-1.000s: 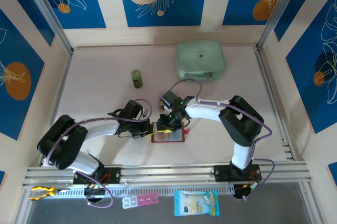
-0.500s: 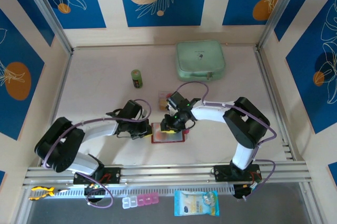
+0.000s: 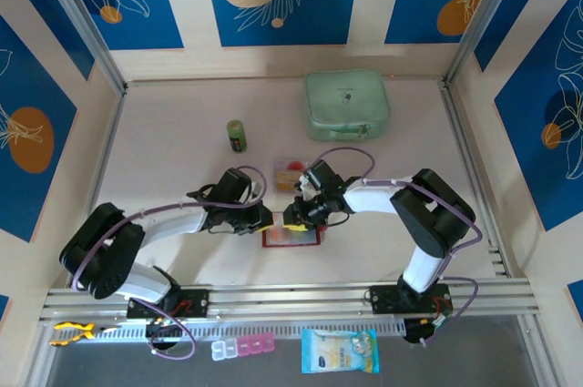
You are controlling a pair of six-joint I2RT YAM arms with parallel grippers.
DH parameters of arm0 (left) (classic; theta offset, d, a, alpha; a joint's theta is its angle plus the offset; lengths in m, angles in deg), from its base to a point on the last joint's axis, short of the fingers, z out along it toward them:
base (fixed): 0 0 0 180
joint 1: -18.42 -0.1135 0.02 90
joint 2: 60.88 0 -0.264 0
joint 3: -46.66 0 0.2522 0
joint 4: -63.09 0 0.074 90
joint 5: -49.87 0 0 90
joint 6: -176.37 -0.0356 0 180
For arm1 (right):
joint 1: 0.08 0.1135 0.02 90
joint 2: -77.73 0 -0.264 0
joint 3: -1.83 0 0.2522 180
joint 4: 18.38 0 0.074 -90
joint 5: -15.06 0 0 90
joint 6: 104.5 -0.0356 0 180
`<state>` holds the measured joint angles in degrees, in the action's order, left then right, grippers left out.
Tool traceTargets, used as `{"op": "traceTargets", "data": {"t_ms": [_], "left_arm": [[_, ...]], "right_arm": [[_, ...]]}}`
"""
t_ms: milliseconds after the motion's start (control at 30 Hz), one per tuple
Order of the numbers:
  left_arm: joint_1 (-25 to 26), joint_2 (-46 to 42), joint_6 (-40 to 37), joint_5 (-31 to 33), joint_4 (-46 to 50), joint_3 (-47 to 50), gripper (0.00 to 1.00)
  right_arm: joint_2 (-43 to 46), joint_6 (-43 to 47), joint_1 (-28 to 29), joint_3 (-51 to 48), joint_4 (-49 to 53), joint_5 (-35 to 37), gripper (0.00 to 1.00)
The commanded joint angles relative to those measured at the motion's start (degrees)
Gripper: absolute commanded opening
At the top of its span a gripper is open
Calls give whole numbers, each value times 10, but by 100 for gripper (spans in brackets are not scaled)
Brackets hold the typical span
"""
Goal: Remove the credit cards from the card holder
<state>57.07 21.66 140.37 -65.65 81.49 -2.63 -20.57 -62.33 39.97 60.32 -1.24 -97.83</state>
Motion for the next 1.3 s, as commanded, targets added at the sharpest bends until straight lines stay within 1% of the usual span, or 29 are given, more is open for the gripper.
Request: {"op": "traceTargets", "data": {"t_ms": [0,300,433,633,1000,1133,1267], "left_arm": [[10,15,14,-12,-15,-16,18],[13,41,26,-11,-39,-10,23],[14,54,36,-20,-65,-4,23],[16,60,39,-22,-72,-7,23],[18,73,44,-26,-77,-7,23],[19,80,60,-43,-113,0,19],[19,77,70,-48,-129,2,17]], "right_arm": [[10,-6,-9,-19,-16,-21,29],[12,-8,-23,-46,-53,-45,28],[10,-13,-28,-55,-69,-53,27],[10,-12,-30,-56,-75,-59,27],[12,-13,-31,-60,-82,-62,27],[15,-13,-30,-62,-86,-64,27],[25,-12,-29,-60,-86,-66,28]]}}
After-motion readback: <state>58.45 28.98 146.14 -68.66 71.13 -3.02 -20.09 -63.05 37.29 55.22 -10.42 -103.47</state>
